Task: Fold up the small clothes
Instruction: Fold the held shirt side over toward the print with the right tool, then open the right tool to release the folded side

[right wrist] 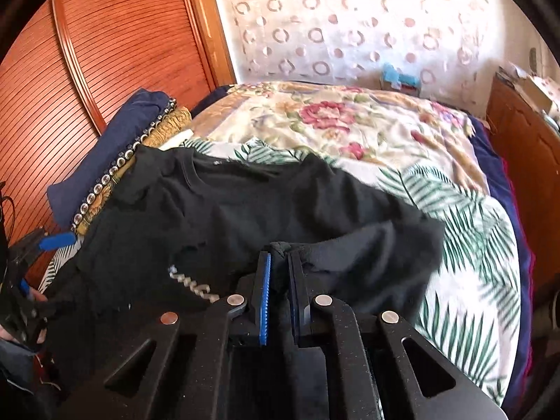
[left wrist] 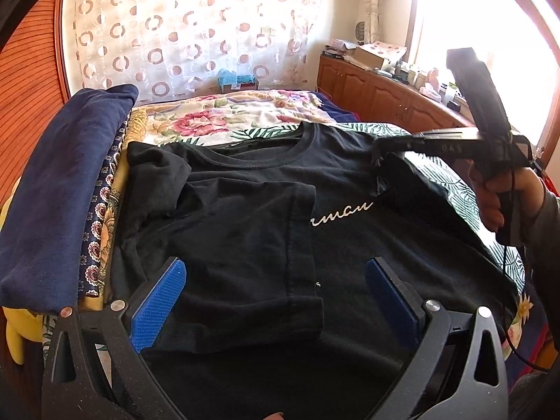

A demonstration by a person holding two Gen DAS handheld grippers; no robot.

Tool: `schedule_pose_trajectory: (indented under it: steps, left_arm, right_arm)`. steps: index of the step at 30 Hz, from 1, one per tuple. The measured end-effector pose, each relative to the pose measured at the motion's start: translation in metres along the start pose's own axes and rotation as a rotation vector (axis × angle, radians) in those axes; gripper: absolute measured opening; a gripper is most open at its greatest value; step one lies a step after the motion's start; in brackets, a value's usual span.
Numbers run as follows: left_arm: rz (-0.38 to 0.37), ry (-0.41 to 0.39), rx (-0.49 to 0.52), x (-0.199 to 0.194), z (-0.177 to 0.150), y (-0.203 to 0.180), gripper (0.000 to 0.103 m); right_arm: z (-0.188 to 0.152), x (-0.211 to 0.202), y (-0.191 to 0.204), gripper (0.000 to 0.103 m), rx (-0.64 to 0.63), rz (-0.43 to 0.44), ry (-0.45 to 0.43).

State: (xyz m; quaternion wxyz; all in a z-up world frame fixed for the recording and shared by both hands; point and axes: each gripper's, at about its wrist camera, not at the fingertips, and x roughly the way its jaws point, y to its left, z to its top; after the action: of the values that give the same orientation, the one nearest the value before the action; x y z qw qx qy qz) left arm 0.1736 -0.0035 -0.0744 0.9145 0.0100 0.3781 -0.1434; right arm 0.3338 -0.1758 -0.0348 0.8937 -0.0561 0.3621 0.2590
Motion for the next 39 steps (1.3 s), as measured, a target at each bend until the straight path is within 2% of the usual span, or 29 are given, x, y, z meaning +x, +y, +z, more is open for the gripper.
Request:
schedule_pose_trajectory:
  steps: [3,5,8,16,26,27,28,29,34,39]
  left_arm:
    - [0.001,0.0,0.001,0.0,-0.001,0.0,0.103]
    - [0.002,0.004,0.0,0.0,-0.002,0.001,0.103]
    - [0.001,0.009,-0.005,0.001,-0.004,0.002,0.103]
    - [-0.01,0.018,-0.003,0.004,-0.005,-0.002,0.103]
    - [0.0,0.022,-0.011,0.0,-0.007,-0.002,0.103]
    - [0.002,0.023,-0.013,-0.001,-0.007,-0.002,0.103]
    - [0.004,0.023,-0.014,-0.001,-0.008,-0.001,0.103]
    - [0.006,0.022,-0.015,-0.001,-0.008,-0.001,0.103]
    - [0.007,0.018,-0.016,-0.001,-0.008,-0.001,0.103]
    - [0.0,0.018,-0.022,0.0,-0.009,-0.001,0.103]
  right_arm:
    - [0.002,-0.001,0.003,0.011,0.002,0.024,-0.022]
    - [0.0,-0.006,0.0,0.021,0.023,0.038,-0.036]
    - [-0.011,-0.015,-0.012,0.023,0.044,0.025,-0.052]
    - [-0.04,-0.008,-0.02,0.031,0.043,-0.024,0.031]
    - [-0.02,0.012,-0.008,0.034,0.03,0.019,0.064]
    - [-0.02,0.015,-0.01,0.032,0.026,0.019,0.075]
    - [-0.021,0.017,-0.009,0.012,0.02,0.023,0.084]
    - [-0.022,0.016,-0.009,0.004,0.012,0.028,0.088]
    - [-0.032,-0.018,-0.007,0.004,-0.019,0.071,0.049]
    - [-0.061,-0.052,-0.004,0.004,-0.054,0.09,0.051]
